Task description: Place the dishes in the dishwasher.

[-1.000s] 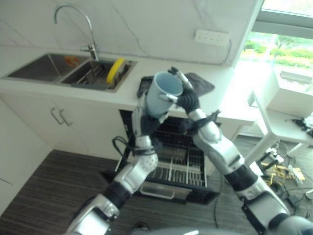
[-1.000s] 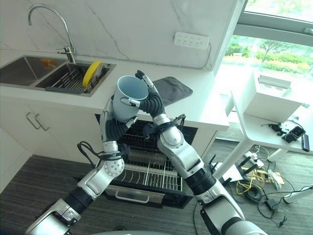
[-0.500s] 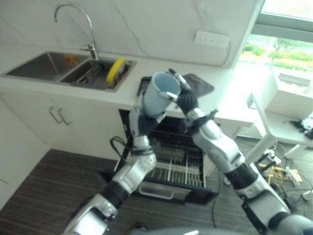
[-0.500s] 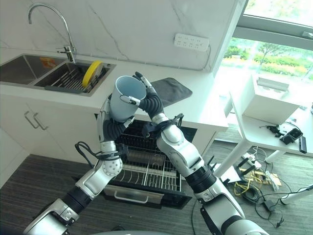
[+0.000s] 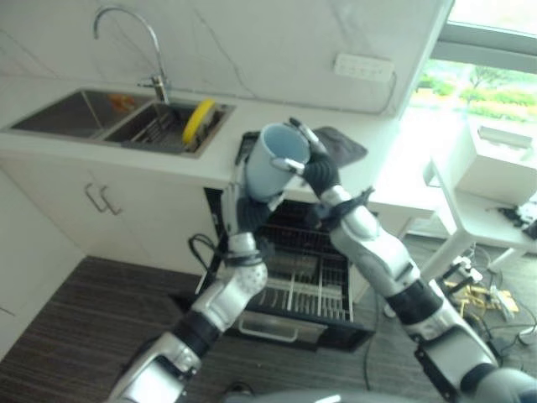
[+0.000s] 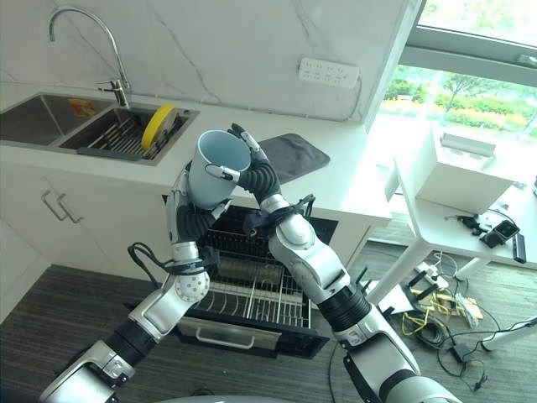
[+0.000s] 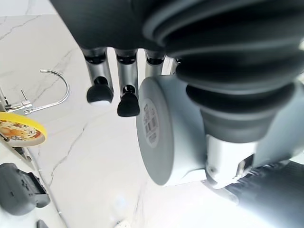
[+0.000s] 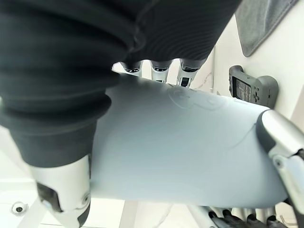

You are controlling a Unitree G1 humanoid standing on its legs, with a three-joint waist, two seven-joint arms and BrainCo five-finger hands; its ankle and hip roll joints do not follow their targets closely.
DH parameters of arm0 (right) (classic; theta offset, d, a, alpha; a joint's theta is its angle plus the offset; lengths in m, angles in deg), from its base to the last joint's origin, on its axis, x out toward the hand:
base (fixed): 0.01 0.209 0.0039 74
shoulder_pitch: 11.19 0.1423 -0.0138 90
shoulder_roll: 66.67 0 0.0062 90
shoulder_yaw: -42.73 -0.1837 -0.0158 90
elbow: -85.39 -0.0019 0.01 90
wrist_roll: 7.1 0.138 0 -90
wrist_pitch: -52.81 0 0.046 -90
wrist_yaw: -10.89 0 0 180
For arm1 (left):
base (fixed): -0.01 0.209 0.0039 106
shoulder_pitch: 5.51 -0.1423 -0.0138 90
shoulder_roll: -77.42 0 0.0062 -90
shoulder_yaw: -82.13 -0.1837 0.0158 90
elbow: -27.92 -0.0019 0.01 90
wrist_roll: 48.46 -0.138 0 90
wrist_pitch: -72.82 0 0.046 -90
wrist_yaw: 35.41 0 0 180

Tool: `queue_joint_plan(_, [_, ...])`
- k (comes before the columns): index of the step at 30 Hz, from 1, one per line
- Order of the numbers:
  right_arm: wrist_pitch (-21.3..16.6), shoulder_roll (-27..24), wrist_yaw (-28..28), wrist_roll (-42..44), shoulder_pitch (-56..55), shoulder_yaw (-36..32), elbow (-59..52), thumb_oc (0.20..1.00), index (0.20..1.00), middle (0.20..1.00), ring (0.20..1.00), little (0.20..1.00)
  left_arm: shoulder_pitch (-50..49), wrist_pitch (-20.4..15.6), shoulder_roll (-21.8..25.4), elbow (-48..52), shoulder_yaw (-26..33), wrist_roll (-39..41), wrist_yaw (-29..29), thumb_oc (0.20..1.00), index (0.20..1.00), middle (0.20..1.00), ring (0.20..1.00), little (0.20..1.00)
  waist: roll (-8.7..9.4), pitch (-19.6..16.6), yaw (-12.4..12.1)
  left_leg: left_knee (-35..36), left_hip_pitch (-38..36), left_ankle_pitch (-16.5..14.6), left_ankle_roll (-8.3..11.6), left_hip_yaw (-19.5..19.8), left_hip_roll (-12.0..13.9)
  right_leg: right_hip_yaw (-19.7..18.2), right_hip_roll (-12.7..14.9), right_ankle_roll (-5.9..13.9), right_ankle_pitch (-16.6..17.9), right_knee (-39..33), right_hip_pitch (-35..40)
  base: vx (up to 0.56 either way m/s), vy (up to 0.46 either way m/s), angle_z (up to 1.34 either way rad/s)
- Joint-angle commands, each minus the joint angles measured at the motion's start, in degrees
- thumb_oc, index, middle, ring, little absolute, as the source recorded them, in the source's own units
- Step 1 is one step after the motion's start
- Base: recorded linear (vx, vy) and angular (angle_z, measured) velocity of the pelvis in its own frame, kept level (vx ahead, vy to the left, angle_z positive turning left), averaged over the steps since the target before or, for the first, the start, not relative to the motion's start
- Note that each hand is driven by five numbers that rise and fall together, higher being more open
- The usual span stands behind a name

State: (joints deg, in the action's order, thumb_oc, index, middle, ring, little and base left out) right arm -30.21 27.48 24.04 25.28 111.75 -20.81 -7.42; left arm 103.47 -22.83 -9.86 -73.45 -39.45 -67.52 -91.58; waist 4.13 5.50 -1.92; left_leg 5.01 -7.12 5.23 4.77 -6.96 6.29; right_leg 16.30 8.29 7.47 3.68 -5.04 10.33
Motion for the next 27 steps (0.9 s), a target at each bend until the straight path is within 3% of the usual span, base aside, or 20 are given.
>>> queue_joint_plan(1, [-1.38, 1.74, -2.59, -1.98, 6.01, 0.93, -1.12, 1.000, 1.000, 1.000, 1.000, 1.000, 8.60, -2.19, -1.57, -0.68, -2.18, -1.08, -0.91, 0.200, 0.200, 0.200, 0.200, 0.200, 0.20, 0.48, -0.91, -0.01, -2.98, -7.13, -3.50, -0.04, -4.53, -2.62, -3.39, -1.38, -1.80, 0.04, 0.72, 0.00, 0.000, 0.00])
queue_joint_plan(27, [-2.95, -0.55, -2.10, -0.17, 1.93, -0.81, -0.60, 1.000, 1.000, 1.000, 1.000, 1.000, 7.33, -2.56, -2.07, -2.66, 1.32, 0.29, -4.54, 0.200, 0.200, 0.200, 0.200, 0.200, -0.23, 0.68, 0.04, -0.01, -3.79, -7.79, -3.34, -0.39, -4.40, -2.66, -3.50, -1.26, -2.26, 0.04, 1.25, 0.00, 0.001, 0.00])
